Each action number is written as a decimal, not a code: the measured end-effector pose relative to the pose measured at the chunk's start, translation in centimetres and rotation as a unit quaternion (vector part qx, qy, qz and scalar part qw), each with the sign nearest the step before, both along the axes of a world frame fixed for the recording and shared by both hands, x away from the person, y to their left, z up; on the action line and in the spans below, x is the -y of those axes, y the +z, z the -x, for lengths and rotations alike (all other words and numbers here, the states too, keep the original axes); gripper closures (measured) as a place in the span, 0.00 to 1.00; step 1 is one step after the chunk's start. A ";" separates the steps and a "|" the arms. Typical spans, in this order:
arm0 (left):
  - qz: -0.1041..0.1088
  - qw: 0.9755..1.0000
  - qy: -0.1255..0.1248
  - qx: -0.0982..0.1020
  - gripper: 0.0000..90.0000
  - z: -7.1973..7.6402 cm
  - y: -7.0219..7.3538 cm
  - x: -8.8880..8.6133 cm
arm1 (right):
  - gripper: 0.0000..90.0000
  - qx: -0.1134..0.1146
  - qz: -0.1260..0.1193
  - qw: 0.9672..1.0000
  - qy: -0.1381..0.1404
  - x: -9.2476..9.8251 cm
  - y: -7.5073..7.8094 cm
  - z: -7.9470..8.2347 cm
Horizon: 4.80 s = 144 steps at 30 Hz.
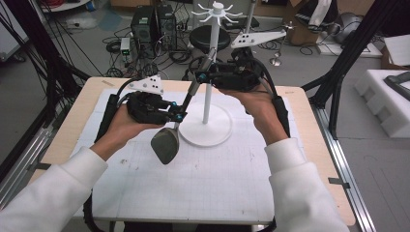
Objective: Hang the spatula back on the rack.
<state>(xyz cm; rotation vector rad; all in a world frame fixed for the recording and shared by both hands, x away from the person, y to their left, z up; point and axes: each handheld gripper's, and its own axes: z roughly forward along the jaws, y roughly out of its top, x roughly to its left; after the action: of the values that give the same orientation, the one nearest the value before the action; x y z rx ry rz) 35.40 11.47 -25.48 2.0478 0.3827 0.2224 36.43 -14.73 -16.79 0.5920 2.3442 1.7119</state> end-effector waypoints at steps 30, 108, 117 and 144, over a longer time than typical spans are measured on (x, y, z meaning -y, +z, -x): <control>0.018 1.000 0.006 0.006 0.49 -1.0 -0.6 -1.0 | 0.84 -0.030 0.039 0.998 0.032 -0.8 0.5 -1.2; 0.113 0.988 0.105 0.014 0.02 6.1 -8.6 -16.1 | 0.83 -0.039 0.057 0.997 0.022 2.0 3.5 -8.1; 0.114 0.988 0.104 0.015 0.02 6.2 -8.6 -16.2 | 0.82 -0.049 0.064 0.997 0.012 1.6 3.0 -8.4; 0.110 0.989 0.099 0.021 0.02 6.6 -9.8 -16.4 | 0.11 -0.005 0.099 0.993 -0.070 8.2 -1.8 -0.4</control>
<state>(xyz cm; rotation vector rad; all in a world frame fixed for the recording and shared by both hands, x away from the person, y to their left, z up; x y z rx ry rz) 28.79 27.85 -35.25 1.7862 0.5592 0.3288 36.87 -22.90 -18.54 0.7110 2.3798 1.4000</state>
